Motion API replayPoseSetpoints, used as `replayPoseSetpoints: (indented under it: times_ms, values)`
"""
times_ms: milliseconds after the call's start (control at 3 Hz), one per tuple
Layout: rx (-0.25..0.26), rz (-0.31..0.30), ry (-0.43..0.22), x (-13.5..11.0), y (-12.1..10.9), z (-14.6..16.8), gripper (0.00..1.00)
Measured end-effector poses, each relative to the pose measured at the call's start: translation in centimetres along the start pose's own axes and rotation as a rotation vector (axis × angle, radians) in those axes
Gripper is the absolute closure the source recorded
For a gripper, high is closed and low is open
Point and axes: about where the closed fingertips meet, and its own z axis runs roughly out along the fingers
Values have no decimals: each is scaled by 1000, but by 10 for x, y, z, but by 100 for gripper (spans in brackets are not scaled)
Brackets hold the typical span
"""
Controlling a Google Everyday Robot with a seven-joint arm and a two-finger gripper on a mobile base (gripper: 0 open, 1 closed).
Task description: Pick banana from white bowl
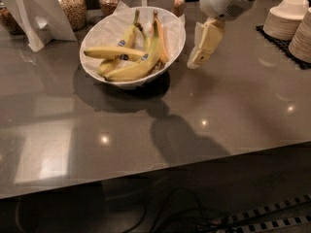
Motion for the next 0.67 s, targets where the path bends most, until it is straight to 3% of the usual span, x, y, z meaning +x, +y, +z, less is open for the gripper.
replayPoseSetpoints:
  times_ms: [333,667]
  values:
    - [-32,-106,-50,-26,-8,19,0]
    - [-64,-216,-90,-52,-14,38,17]
